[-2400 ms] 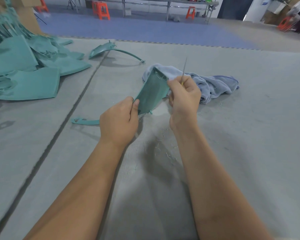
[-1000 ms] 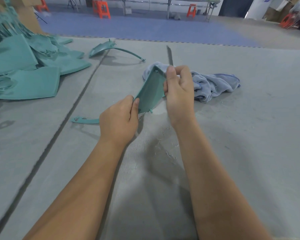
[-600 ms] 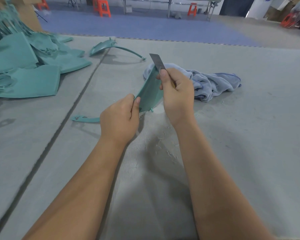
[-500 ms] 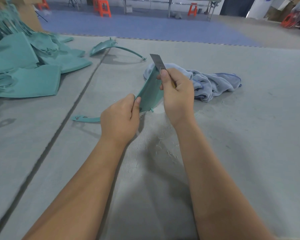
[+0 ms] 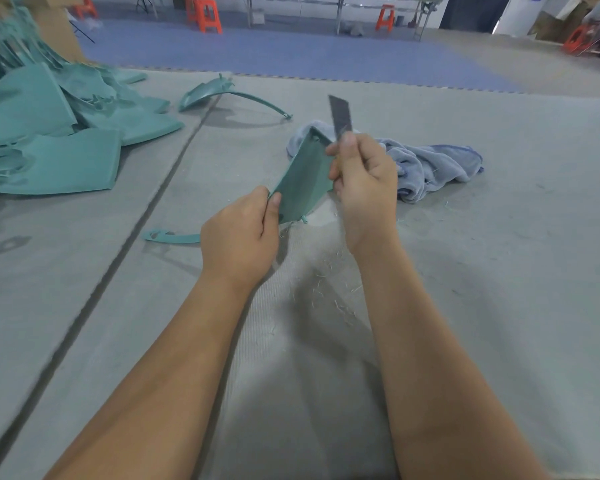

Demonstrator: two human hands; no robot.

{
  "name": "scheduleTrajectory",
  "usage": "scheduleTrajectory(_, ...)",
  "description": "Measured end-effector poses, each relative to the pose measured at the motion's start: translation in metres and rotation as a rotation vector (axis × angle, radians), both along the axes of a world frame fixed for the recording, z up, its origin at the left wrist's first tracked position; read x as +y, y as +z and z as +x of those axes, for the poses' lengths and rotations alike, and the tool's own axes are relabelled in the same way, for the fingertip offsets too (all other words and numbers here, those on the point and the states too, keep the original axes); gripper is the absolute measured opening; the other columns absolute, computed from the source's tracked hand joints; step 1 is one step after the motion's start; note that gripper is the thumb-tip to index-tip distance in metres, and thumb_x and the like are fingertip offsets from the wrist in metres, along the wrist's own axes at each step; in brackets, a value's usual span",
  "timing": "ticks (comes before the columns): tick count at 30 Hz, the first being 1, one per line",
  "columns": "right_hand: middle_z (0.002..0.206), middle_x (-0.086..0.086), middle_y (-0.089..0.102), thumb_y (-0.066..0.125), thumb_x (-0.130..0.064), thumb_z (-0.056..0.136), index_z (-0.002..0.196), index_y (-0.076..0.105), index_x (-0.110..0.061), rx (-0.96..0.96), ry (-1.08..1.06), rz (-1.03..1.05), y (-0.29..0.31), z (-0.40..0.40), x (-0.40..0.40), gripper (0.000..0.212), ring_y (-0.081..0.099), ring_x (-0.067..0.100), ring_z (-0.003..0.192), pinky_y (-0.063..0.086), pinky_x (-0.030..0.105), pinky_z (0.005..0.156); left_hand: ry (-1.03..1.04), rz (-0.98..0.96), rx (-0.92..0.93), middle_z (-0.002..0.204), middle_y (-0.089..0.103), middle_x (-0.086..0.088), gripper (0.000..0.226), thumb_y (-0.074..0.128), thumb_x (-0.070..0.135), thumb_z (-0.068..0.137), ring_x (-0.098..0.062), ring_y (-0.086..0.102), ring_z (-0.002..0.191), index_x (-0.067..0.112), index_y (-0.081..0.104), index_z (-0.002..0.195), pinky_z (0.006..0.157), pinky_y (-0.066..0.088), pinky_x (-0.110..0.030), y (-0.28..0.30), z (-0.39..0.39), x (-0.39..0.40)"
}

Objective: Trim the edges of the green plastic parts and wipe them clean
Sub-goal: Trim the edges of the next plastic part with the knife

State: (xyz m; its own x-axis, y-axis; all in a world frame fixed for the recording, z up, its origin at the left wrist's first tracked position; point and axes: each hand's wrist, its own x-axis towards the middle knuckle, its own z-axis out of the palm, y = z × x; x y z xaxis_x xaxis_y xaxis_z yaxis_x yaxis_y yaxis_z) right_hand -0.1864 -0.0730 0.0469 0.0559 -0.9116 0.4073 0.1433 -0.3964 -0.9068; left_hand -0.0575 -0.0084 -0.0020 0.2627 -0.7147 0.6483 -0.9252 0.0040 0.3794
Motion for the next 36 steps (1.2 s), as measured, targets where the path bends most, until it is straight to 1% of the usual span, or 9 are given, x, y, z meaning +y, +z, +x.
scheduleTrajectory(6, 0.064, 0.000, 0.039, 0.055, -0.021, 0.099, 0.079, 0.058, -0.016, -0.221, 0.014, 0.275, 0.001, -0.008, -0.005, 0.021, 0.030, 0.010, 0.054, 0.028, 0.016, 0.045, -0.004, -0.008, 0.008, 0.061, 0.040, 0.005, 0.034, 0.027, 0.037, 0.100, -0.022, 0.037, 0.054, 0.017, 0.038, 0.074, 0.050, 0.021, -0.031, 0.002, 0.000, -0.001)
scheduleTrajectory(11, 0.063, -0.003, 0.033, 0.067, -0.046, 0.083, 0.075, 0.046, -0.018, -0.187, 0.153, 0.281, -0.001, 0.000, 0.000, 0.036, 0.025, 0.010, 0.052, 0.023, 0.019, 0.045, -0.085, -0.002, 0.051, 0.069, 0.047, -0.002, 0.044, 0.020, 0.046, 0.099, -0.025, 0.045, 0.065, 0.024, 0.049, 0.075, 0.057, 0.029, -0.033, 0.003, 0.001, 0.000)
scheduleTrajectory(15, 0.060, -0.002, 0.031, 0.074, -0.040, 0.081, 0.069, 0.043, -0.016, -0.130, 0.125, 0.261, -0.002, 0.006, 0.002, 0.041, 0.026, 0.010, 0.051, 0.025, 0.022, 0.048, -0.064, 0.072, 0.025, 0.075, 0.054, -0.005, 0.042, 0.035, 0.046, 0.100, -0.027, 0.054, 0.074, 0.024, 0.071, 0.104, 0.059, 0.038, -0.035, 0.003, 0.003, -0.004)
scheduleTrajectory(18, 0.060, 0.003, 0.030, 0.070, -0.019, 0.088, 0.071, 0.047, -0.011, -0.144, 0.041, 0.246, -0.007, 0.004, -0.002, 0.029, 0.024, 0.011, 0.051, 0.023, 0.022, 0.047, -0.112, 0.095, 0.000, 0.085, 0.060, -0.010, 0.035, 0.043, 0.037, 0.101, -0.032, 0.057, 0.083, 0.021, 0.067, 0.122, 0.066, 0.042, -0.040, 0.002, 0.004, -0.006)
scheduleTrajectory(20, 0.056, -0.001, 0.032, 0.067, -0.012, 0.088, 0.063, 0.043, -0.014, -0.160, -0.012, 0.250, -0.009, 0.001, -0.007, 0.034, 0.025, 0.009, 0.049, 0.024, 0.021, 0.045, -0.157, 0.102, -0.011, 0.091, 0.062, -0.011, 0.036, 0.044, 0.033, 0.101, -0.034, 0.057, 0.088, 0.017, 0.064, 0.126, 0.071, 0.043, -0.041, 0.001, 0.003, -0.007)
scheduleTrajectory(26, 0.058, -0.001, 0.034, 0.061, -0.014, 0.092, 0.061, 0.041, -0.021, -0.204, -0.001, 0.233, -0.016, -0.008, -0.017, 0.037, 0.026, 0.009, 0.048, 0.025, 0.020, 0.045, -0.346, 0.333, -0.075, 0.111, 0.061, -0.004, 0.048, 0.052, 0.038, 0.096, -0.027, 0.054, 0.101, 0.023, 0.048, 0.142, 0.083, 0.045, -0.040, -0.002, 0.010, -0.007)
scheduleTrajectory(28, 0.058, -0.001, 0.039, 0.055, -0.025, 0.098, 0.068, 0.048, -0.018, -0.234, 0.050, 0.293, -0.018, -0.010, -0.019, 0.031, 0.028, 0.008, 0.046, 0.026, 0.018, 0.042, -0.310, 0.387, -0.134, 0.108, 0.058, -0.001, 0.052, 0.050, 0.041, 0.096, -0.025, 0.053, 0.099, 0.032, 0.040, 0.146, 0.077, 0.044, -0.037, -0.003, 0.015, -0.007)
scheduleTrajectory(31, 0.055, -0.002, 0.047, 0.045, -0.037, 0.100, 0.079, 0.059, -0.013, -0.275, 0.141, 0.367, -0.023, -0.012, -0.020, 0.035, 0.032, 0.009, 0.044, 0.025, 0.020, 0.040, -0.163, 0.299, -0.087, 0.100, 0.061, -0.002, 0.041, 0.037, 0.040, 0.100, -0.029, 0.058, 0.092, 0.035, 0.045, 0.140, 0.065, 0.042, -0.035, -0.005, 0.018, -0.009)
scheduleTrajectory(36, 0.057, 0.004, 0.047, 0.055, -0.036, 0.092, 0.068, 0.064, -0.018, -0.042, 0.289, 0.195, -0.037, -0.011, -0.014, 0.032, 0.033, 0.011, 0.045, 0.025, 0.023, 0.044, -0.088, 0.157, -0.026, 0.082, 0.060, 0.001, 0.030, 0.035, 0.039, 0.102, -0.027, 0.056, 0.074, 0.029, 0.057, 0.120, 0.056, 0.030, -0.031, -0.005, 0.020, -0.010)
